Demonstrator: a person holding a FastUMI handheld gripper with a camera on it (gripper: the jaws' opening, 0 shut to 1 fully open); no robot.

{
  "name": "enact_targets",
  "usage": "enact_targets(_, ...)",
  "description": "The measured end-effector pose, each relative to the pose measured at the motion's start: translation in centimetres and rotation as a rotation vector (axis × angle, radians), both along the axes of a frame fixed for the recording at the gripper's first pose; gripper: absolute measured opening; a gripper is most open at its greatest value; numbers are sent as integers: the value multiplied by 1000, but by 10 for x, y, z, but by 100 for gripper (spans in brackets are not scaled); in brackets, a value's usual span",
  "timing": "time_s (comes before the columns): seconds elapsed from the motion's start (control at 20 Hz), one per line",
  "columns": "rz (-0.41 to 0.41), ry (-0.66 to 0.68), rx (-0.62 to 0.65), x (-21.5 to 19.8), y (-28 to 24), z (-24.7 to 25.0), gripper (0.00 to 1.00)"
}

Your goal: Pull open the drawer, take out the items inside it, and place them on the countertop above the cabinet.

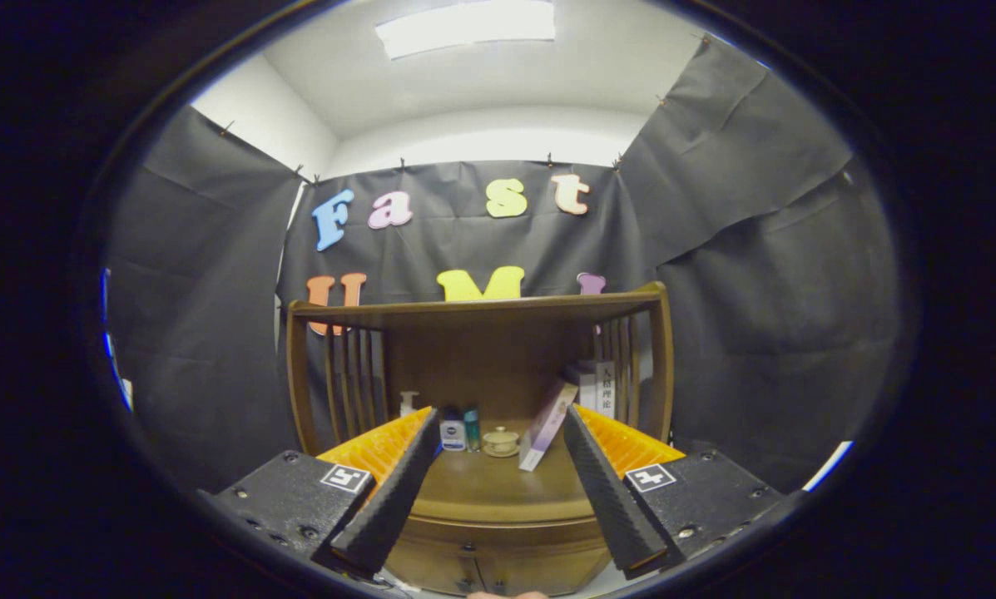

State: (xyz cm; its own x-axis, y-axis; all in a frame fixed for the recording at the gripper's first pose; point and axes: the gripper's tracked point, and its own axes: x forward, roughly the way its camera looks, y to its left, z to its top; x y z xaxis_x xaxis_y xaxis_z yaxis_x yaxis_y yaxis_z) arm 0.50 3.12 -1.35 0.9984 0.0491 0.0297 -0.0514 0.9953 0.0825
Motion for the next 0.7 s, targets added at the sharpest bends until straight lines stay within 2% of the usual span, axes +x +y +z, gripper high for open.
enact_targets(0.25,37,-2,25,8,22,-28,96)
enact_targets(0.4,68,32,43,15,36,-60,96)
enact_targets(0.7,77,82,27,32,49,-123,95)
